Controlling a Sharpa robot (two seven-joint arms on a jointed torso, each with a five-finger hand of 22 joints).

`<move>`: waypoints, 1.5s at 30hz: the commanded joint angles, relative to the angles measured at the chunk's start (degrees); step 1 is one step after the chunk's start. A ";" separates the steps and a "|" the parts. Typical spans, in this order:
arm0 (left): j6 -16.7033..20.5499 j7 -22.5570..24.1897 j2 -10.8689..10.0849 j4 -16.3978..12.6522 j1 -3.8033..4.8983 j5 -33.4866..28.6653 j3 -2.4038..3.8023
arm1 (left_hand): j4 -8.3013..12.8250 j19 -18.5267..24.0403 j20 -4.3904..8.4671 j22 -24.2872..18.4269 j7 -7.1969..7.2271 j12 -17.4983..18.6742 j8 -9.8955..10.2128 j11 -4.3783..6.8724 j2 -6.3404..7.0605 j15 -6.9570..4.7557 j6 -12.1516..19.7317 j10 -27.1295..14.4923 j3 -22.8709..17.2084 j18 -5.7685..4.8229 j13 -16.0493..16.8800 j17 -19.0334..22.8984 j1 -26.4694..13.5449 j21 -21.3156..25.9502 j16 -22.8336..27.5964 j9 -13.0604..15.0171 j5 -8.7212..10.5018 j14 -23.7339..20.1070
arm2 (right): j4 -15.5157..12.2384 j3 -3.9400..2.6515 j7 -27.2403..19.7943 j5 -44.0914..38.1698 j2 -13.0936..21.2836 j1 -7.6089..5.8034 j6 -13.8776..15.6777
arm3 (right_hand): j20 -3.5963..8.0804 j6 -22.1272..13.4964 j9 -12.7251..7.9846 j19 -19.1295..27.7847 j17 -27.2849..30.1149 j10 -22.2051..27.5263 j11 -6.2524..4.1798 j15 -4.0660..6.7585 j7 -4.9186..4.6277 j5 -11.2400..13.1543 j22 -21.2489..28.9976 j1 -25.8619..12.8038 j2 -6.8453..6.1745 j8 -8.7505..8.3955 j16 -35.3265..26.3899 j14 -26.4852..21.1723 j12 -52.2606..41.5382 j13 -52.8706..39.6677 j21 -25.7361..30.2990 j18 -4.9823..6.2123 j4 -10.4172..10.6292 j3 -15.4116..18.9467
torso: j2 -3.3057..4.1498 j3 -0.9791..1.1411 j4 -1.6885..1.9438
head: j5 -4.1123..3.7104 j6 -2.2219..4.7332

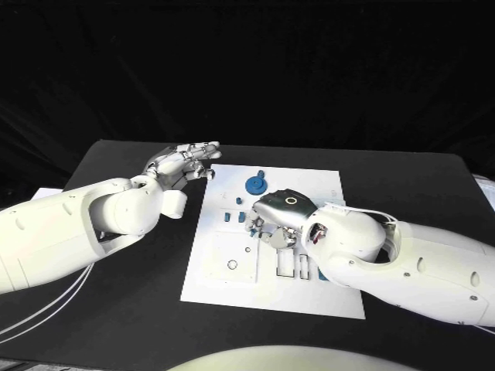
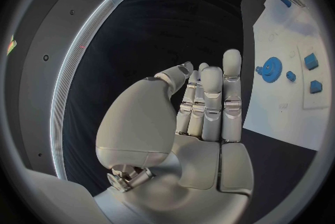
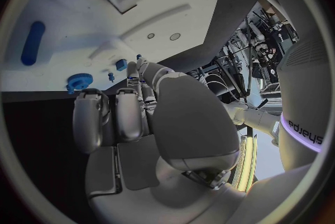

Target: Assemble the parts on the task board

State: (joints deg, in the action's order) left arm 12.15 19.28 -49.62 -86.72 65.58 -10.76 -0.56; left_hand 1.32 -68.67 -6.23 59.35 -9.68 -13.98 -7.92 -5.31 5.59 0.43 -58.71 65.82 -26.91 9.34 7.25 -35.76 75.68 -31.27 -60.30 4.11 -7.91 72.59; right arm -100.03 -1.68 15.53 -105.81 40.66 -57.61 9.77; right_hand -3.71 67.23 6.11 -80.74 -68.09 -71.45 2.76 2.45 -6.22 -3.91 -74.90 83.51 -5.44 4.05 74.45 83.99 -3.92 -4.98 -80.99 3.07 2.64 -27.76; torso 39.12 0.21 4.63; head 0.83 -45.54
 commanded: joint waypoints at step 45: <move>-1.57 -0.30 -0.24 -0.24 -0.07 1.15 0.02 | 0.61 0.33 -0.16 -0.18 -0.29 -0.52 -0.14 -0.06 -0.24 0.15 0.39 -0.65 -0.03 1.11 0.13 0.31 0.32 0.37 0.36 -0.12 -0.55 -0.47 | 3.28 0.45 -0.38 -0.75 -2.94 2.37 -5.49 | -0.73 -0.37 0.08 0.17 0.22 0.37 0.57 -0.78 -0.67 -0.51 -2.67 -1.27 -0.07 -0.14 0.29 2.38 0.39 0.48 -0.03 0.25 -0.57 0.07 | 0.06 0.02 -0.01 | 1.00 -0.96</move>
State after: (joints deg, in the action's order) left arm 11.62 18.83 -49.88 -86.80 65.54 -10.04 -0.57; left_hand 1.67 -68.67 -6.23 59.22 -9.80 -14.20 -7.93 -5.52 5.59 0.65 -58.42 65.61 -26.94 9.33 7.33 -35.51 75.68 -31.28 -60.30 4.07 -8.14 72.42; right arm -96.95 -1.41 14.29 -105.76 37.86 -55.39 6.53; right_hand -3.92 67.00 6.16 -80.52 -67.93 -71.23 3.23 2.13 -6.68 -4.11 -74.92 82.84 -5.65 3.89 74.45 83.92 -3.87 -4.60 -80.99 3.07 2.44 -27.66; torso 39.14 0.23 4.61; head 1.80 -46.51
